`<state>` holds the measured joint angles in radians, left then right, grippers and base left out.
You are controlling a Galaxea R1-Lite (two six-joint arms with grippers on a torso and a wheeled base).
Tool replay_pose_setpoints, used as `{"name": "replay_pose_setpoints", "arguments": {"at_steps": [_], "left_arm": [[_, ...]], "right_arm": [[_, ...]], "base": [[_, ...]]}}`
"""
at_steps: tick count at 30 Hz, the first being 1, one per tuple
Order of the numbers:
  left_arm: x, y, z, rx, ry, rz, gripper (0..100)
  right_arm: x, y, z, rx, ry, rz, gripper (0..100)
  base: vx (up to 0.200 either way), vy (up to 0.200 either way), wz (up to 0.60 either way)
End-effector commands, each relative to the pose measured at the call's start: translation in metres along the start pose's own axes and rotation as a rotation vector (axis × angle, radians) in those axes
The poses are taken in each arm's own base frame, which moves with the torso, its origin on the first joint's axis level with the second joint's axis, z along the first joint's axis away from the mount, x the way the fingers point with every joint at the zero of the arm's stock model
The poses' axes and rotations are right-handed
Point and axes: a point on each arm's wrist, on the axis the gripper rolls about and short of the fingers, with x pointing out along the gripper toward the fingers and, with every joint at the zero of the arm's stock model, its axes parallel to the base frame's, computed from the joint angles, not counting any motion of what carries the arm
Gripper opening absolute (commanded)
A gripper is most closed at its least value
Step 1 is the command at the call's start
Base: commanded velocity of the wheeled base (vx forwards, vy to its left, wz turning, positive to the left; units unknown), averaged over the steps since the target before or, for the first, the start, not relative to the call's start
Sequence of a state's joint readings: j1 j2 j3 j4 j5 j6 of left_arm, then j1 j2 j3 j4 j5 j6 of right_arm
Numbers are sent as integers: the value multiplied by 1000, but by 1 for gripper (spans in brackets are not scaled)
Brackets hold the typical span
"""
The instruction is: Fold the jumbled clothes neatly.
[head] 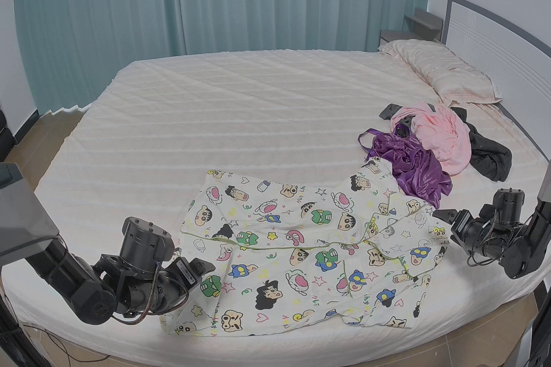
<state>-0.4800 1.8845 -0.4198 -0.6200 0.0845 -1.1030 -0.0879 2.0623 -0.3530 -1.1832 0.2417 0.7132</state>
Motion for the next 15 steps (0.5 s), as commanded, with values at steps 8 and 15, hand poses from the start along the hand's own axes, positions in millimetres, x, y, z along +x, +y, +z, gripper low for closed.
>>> {"name": "replay_pose_setpoints", "arguments": {"at_steps": [8, 15], "left_arm": [[28, 7, -11, -12, 41, 15, 100], [33, 3, -10, -44, 24, -13, 100]], "right_arm": [[-15, 9, 10, -17, -78, 5, 100], [-15, 5, 18, -13, -118, -19, 100]], "base": [[0, 0, 0], [0, 0, 0]]}}
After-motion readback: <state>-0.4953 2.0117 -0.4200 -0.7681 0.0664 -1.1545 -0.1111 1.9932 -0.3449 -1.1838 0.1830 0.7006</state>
